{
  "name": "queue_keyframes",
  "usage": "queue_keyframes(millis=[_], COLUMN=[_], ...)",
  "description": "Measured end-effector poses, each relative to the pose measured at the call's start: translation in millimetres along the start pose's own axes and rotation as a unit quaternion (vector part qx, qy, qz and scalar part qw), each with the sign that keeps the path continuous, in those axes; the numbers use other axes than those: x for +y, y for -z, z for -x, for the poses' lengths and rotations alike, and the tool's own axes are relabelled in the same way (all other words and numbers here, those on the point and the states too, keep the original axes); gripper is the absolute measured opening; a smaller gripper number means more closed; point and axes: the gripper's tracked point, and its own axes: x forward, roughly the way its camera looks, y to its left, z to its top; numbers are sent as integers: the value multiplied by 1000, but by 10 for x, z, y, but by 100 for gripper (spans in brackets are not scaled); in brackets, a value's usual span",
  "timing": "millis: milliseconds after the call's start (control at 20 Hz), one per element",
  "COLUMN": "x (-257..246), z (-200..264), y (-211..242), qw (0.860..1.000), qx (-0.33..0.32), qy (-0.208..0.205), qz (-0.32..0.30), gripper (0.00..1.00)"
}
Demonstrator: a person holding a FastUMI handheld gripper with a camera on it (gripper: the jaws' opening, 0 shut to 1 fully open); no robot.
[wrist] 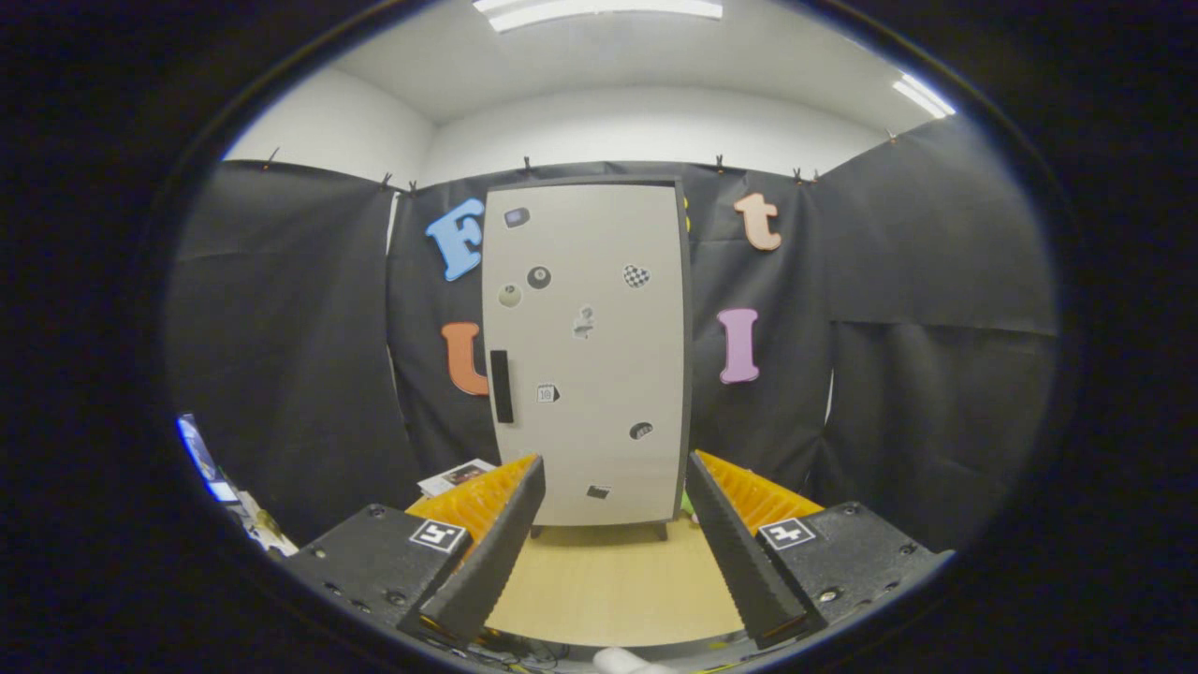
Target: Open the shoe cabinet door, grab the shoes and put them into the shoe cabinet, then close the shoe cabinet door.
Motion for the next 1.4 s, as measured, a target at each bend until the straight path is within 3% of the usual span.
queue_keyframes(millis=[1400], x=[30], z=[61], y=[-132], qw=[999], qx=[-16], qy=[7], qz=[32], gripper=[98])
